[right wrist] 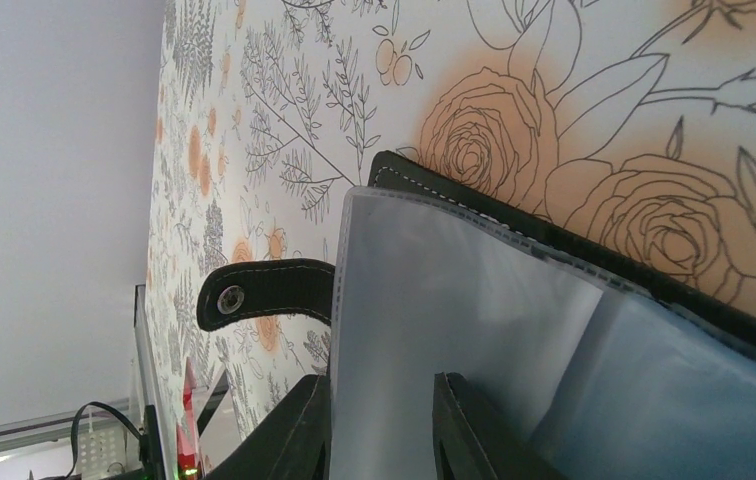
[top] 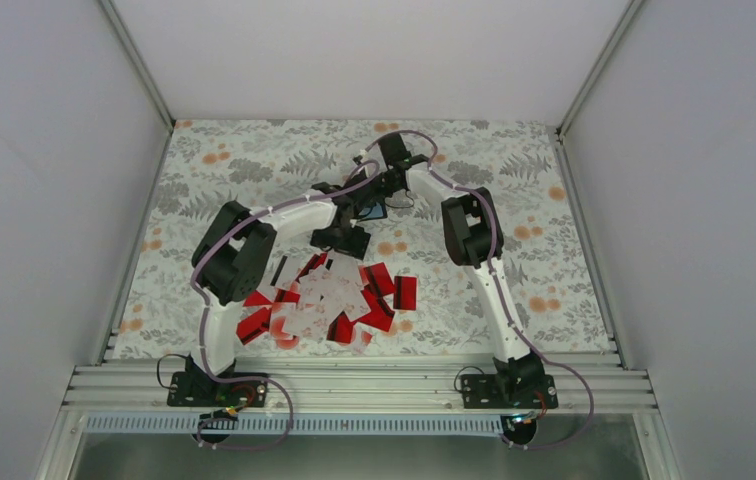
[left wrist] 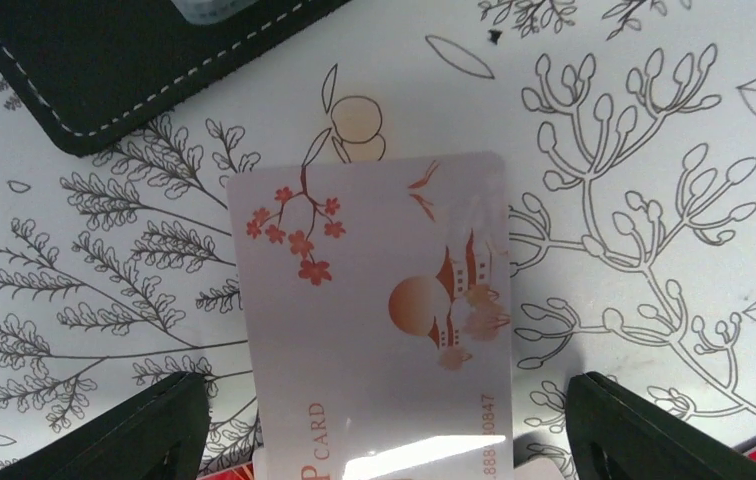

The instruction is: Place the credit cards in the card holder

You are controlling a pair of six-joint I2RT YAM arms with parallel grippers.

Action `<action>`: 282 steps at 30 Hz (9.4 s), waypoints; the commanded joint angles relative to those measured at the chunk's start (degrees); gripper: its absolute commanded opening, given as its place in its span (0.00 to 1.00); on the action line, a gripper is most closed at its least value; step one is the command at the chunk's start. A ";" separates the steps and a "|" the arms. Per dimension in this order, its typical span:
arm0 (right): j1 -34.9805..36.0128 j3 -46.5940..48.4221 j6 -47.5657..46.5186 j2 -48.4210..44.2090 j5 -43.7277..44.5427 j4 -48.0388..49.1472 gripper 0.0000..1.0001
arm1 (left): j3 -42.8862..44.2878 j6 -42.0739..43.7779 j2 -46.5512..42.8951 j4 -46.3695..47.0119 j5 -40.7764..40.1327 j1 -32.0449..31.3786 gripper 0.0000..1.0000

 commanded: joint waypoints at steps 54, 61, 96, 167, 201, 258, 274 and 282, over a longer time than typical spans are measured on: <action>-1.02 0.47 2.64 -0.45 -1.10 -0.65 0.28 | -0.57 -0.22 -3.30 3.43 -0.40 -0.89 0.58; -1.28 1.95 3.71 -1.98 -2.14 -1.46 0.30 | 1.69 -0.21 -4.89 3.43 0.01 -0.68 0.58; -5.24 6.34 8.83 -4.28 -3.24 -2.77 0.35 | 20.54 5.24 8.87 1.82 3.04 9.19 0.57; -4.80 -0.92 19.92 1.71 -12.28 8.42 0.11 | 24.61 6.87 13.17 6.46 19.37 13.78 0.54; -2.90 2.15 30.35 5.64 -23.71 26.45 0.04 | -2.46 12.71 -3.72 25.94 59.91 30.88 0.76; -3.01 7.47 21.96 5.35 -25.50 19.36 0.29 | -3.24 8.00 0.44 30.02 67.35 33.99 0.02; -11.15 -13.62 5.68 -11.64 1.77 1.22 0.26 | 14.01 -7.76 3.41 24.70 50.80 19.18 0.02; -13.36 -23.97 5.03 -19.15 5.60 4.23 0.24 | 30.47 -12.31 15.51 18.14 45.56 15.37 0.02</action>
